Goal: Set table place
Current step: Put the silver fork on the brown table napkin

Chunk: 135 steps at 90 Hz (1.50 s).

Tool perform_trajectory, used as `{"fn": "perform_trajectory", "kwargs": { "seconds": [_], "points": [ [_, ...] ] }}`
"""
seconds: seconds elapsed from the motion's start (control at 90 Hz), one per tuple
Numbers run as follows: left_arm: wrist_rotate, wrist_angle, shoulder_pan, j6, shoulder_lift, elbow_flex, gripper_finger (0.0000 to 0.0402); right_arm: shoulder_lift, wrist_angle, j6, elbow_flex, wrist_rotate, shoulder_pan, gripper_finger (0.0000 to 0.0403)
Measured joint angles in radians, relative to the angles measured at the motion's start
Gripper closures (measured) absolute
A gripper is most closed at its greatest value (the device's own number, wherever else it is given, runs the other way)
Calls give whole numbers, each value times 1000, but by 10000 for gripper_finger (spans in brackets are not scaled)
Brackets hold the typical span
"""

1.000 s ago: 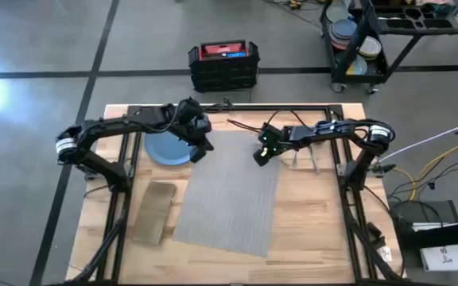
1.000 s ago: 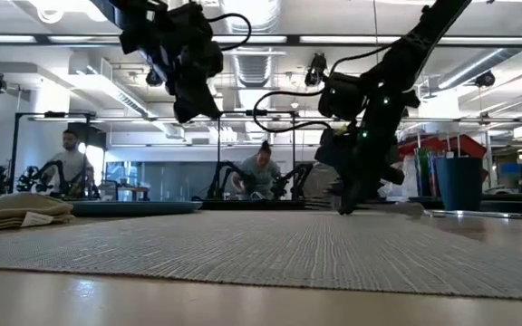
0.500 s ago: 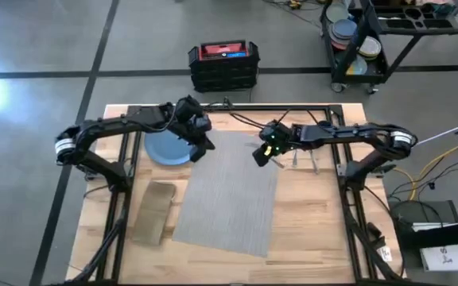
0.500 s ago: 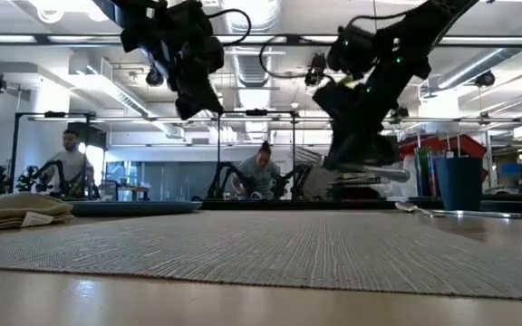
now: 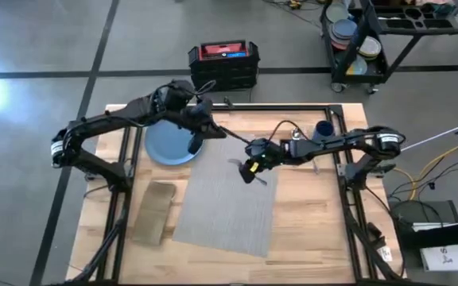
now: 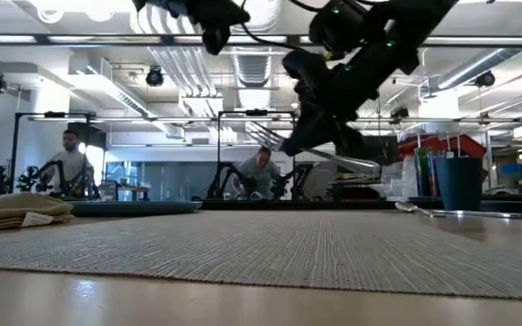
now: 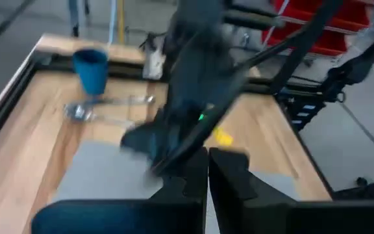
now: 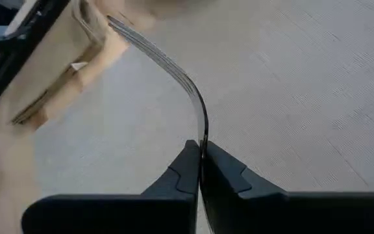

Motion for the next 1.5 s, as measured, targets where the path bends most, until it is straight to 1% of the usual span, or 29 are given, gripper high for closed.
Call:
{"fn": "perform_trajectory", "kwargs": {
  "seconds": [0.078,0.178,0.322,0.433,0.589,0.633,0.733,0.778,0.889,0.956,1.033,1.122,1.178,1.244,1.367,1.5],
  "points": [
    [-1,35,-38,2,0,-4,402,62,-17,-37,94,-29,5,403],
    [-9,49,-78,27,0,-15,402,153,-94,-109,239,-60,13,403],
    [-5,28,-99,50,1,-6,402,284,-128,-180,438,-135,30,403],
    [5,-12,-99,59,-3,23,402,362,-122,-199,550,-189,42,403],
    [-8,-19,-99,137,-4,50,402,438,-109,-203,673,-262,45,403],
    [-43,-56,-100,169,-6,64,401,448,-114,-203,688,-269,47,403],
    [-206,-164,-104,221,-19,92,401,458,-134,-203,697,-252,47,403],
    [-239,-201,-103,243,-29,103,401,456,-140,-203,696,-248,47,403],
    [-256,-270,-98,277,-49,137,401,436,-164,-204,693,-221,41,403],
    [-283,-335,-96,280,-65,142,401,422,-178,-210,692,-197,34,403],
    [-301,-438,-92,262,-86,123,401,400,-201,-222,689,-179,27,403],
    [-324,-495,-89,252,-117,96,401,362,-246,-257,704,-172,17,403],
    [-361,-547,-89,250,-135,76,401,343,-278,-282,709,-146,10,403],
    [-401,-542,-88,247,-158,54,401,327,-328,-304,708,-119,4,403],
    [-450,-551,-77,247,-201,13,401,311,-381,-315,707,-112,-3,403],
    [-470,-555,-54,232,-243,-11,401,299,-408,-333,708,-96,-3,403]
  ]
}}
